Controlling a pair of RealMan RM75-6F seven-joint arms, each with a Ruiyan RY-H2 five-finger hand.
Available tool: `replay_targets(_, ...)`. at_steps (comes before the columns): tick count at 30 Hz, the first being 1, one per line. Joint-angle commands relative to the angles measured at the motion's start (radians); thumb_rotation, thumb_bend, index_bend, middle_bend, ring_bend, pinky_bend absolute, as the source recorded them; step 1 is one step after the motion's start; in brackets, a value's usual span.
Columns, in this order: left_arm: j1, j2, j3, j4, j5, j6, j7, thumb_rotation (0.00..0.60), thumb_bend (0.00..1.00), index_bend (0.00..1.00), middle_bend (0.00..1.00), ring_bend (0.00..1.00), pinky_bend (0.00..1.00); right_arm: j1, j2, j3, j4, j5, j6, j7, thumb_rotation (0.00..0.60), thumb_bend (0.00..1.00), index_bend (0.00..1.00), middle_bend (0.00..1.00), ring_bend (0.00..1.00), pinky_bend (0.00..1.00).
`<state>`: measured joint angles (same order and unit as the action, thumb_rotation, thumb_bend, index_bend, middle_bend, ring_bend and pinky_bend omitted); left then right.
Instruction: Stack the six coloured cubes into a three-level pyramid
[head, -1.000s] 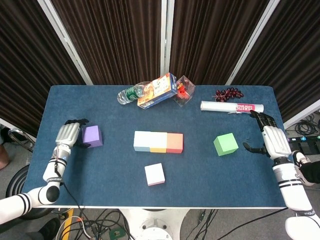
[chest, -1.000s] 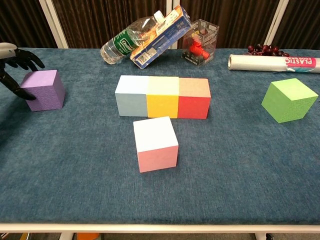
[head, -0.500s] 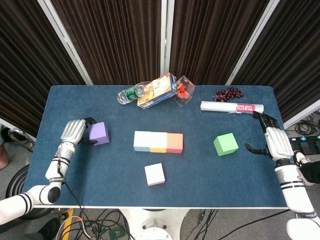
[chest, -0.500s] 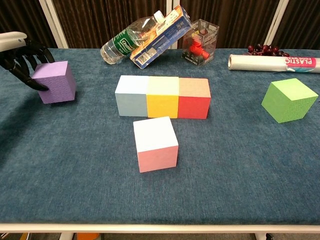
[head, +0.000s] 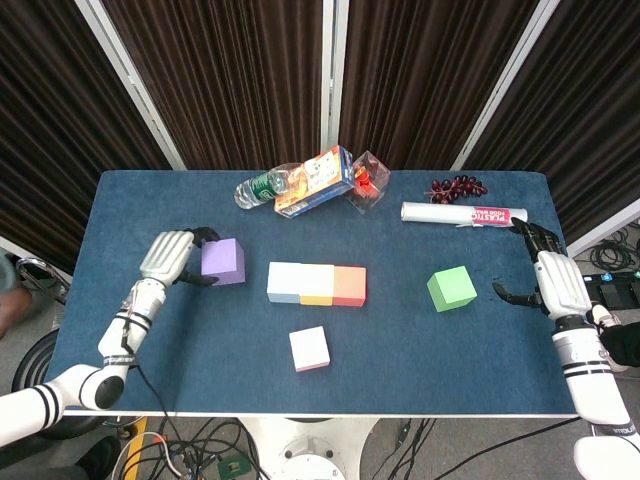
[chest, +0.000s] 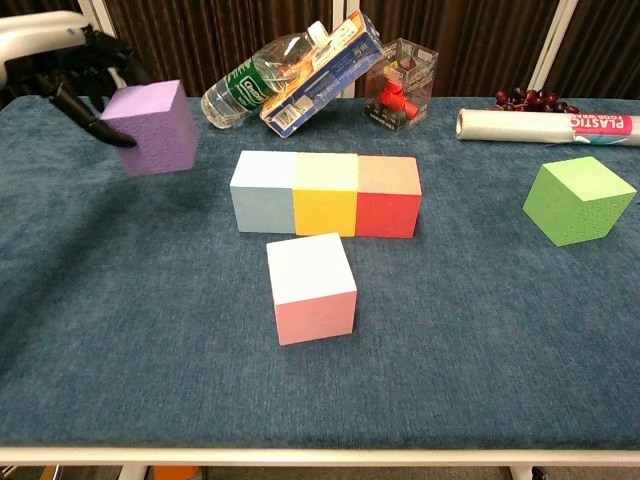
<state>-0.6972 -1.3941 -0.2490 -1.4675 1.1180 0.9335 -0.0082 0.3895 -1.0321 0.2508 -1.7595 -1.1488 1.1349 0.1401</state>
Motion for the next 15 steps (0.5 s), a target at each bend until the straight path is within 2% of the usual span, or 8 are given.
replay_targets(1,-0.033,0.01,-0.023,-0.048,0.002,-0.006,0.039,0.6,0.18,0.44,0.51,0.4,0.4,-0.001,0.002,0.003,-0.001,0.001,0.004,0.002,0.6,0.17,0.0,0.14,0.0,0.0)
replay_targets(8,-0.117,-0.014,-0.049,-0.126,-0.071,-0.039,0.177,0.6,0.17,0.43,0.5,0.4,0.38,-0.006,0.009,0.009,-0.001,0.0,0.01,0.013,0.6,0.17,0.0,0.14,0.0,0.0)
replay_targets(15,-0.215,-0.102,-0.062,-0.132,-0.224,-0.026,0.358,0.6,0.16,0.43,0.5,0.4,0.36,-0.012,0.015,0.009,0.007,0.002,0.008,0.026,0.6,0.17,0.0,0.14,0.0,0.0)
